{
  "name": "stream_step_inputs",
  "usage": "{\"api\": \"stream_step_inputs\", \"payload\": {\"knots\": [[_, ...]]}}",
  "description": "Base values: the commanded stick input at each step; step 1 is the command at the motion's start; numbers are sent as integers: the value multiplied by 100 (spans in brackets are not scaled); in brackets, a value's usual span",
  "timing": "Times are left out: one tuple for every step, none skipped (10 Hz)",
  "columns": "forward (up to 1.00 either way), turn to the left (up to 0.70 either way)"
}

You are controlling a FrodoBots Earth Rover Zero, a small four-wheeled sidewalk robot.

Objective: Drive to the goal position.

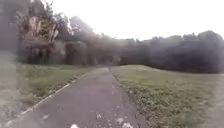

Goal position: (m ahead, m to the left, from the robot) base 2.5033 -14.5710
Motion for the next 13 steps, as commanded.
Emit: {"api": "stream_step_inputs", "payload": {"knots": [[100,0],[100,0],[100,0],[100,0],[100,0],[100,0],[100,0],[100,0],[100,0],[100,0],[100,0],[100,0],[100,0]]}}
